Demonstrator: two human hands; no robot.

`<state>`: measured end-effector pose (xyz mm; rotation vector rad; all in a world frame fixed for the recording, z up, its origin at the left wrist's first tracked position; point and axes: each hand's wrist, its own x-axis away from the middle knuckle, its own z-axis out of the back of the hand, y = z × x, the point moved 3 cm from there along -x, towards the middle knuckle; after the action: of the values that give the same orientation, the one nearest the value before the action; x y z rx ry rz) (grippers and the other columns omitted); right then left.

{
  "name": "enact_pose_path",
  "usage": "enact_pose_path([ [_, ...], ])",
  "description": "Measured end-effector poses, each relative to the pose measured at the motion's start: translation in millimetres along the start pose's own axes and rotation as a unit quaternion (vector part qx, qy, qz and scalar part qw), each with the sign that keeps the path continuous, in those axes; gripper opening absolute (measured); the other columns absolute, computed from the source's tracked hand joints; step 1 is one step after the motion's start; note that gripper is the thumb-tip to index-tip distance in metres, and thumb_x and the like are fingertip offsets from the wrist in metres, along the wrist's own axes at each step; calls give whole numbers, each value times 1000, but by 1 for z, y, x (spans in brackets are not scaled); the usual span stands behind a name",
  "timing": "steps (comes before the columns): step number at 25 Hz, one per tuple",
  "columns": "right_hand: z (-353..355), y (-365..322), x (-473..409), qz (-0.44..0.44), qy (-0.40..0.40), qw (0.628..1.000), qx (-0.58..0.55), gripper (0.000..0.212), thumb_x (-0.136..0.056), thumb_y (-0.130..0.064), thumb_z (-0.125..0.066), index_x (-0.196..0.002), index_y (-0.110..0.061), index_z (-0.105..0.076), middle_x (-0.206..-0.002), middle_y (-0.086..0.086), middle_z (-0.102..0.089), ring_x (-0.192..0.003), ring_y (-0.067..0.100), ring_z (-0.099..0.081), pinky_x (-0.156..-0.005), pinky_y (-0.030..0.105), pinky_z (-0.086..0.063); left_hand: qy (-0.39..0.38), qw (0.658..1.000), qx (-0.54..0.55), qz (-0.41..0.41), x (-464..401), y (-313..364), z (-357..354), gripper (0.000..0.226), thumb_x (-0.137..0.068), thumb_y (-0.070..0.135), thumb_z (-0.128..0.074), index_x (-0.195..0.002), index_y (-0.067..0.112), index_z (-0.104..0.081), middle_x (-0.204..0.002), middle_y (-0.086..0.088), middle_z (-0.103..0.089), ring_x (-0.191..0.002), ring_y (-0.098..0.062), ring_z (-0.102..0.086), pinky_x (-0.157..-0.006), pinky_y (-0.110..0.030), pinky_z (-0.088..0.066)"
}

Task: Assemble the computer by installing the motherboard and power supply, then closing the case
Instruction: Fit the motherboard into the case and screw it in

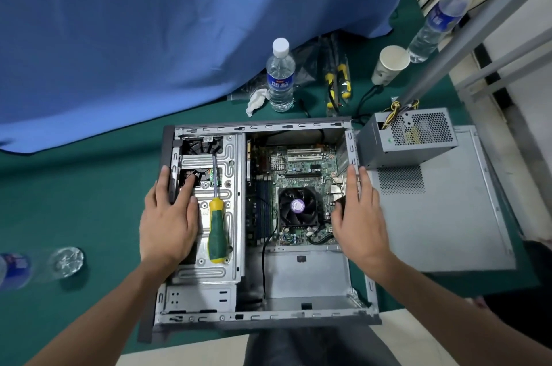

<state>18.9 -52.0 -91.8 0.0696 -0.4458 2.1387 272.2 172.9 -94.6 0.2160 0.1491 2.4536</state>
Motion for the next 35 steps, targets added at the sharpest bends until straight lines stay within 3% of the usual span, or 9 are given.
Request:
enact_pose_path([
  [7, 2, 0, -4, 5, 19, 999, 44, 70, -95, -25, -47, -156, -8, -17, -158, 19, -23, -141, 34, -30, -115, 50, -32, -5, 1000, 4, 9, -4, 4, 4, 46, -102, 41, -33, -142, 29, -50, -163, -8, -18, -132, -40, -32, -87, -55, -51],
  [11, 2, -7, 3, 128, 66, 981, 133, 64, -89, -23, -57, -148, -7, -39, -155, 21, -30, -143, 38, -28, -117, 58, -22, -10, 1000, 4, 12, -2, 4, 5, 44, -103, 40, -34, -143, 29, -49, -163, -8, -17, -134, -39, -31, -86, -56, -50],
  [14, -6, -26, 10, 233, 21, 962, 138, 62, -85, -13, -65, -143, -7, -45, -152, 18, -37, -143, 35, -31, -117, 56, -25, -11, 1000, 5, 16, -2, 3, 5, 45, -103, 41, -33, -144, 31, -47, -163, -8, -16, -135, -38, -30, -88, -55, -49],
  [18, -40, -76, 25, 424, -147, 884, 129, 56, -89, -9, -59, -143, -9, -44, -155, 11, -33, -147, 31, -22, -121, 46, -22, -9, 1000, 5, 20, -1, 3, 5, 43, -104, 40, -33, -144, 32, -46, -164, -6, -14, -135, -36, -28, -90, -56, -48],
  [21, -61, -110, 17, 510, -174, 807, 243, 33, -98, -19, -46, -128, -13, -59, -137, 7, -52, -137, 31, -34, -119, 43, -21, -6, 1000, 4, 24, -3, 2, 3, 42, -104, 40, -33, -144, 34, -46, -164, -4, -12, -135, -35, -27, -90, -57, -47],
  [24, -88, -130, 0, 494, -205, 767, 354, 34, -101, -20, -38, -118, -18, -67, -127, 0, -62, -132, 27, -39, -120, 46, -16, 0, 1000, 1, 22, -3, 0, 2, 41, -105, 41, -33, -144, 36, -45, -163, -2, -12, -135, -35, -28, -90, -58, -46],
  [27, -116, -134, -11, 453, -255, 754, 402, 39, -101, -21, -36, -131, -19, -60, -141, 1, -55, -143, 27, -30, -122, 48, -5, 8, 1000, -2, 19, -3, -2, -1, 40, -105, 42, -32, -144, 37, -43, -163, -1, -11, -135, -35, -29, -89, -59, -46],
  [29, -125, -132, -12, 445, -266, 745, 419, 42, -102, -22, -34, -140, -17, -53, -148, 3, -48, -145, 28, -28, -121, 48, -8, 11, 1000, -5, 15, -4, -2, -2, 41, -105, 43, -31, -144, 38, -42, -163, 0, -11, -135, -34, -29, -89, -60, -45],
  [35, -135, -140, 5, 483, -187, 766, 381, 54, -100, -27, -42, -152, -19, -33, -163, 8, -18, -152, 29, -1, -121, 51, -5, 27, 1000, -3, 1, -5, -4, -3, 42, -105, 45, -31, -143, 35, -45, -163, -1, -11, -136, -36, -29, -92, -59, -43],
])
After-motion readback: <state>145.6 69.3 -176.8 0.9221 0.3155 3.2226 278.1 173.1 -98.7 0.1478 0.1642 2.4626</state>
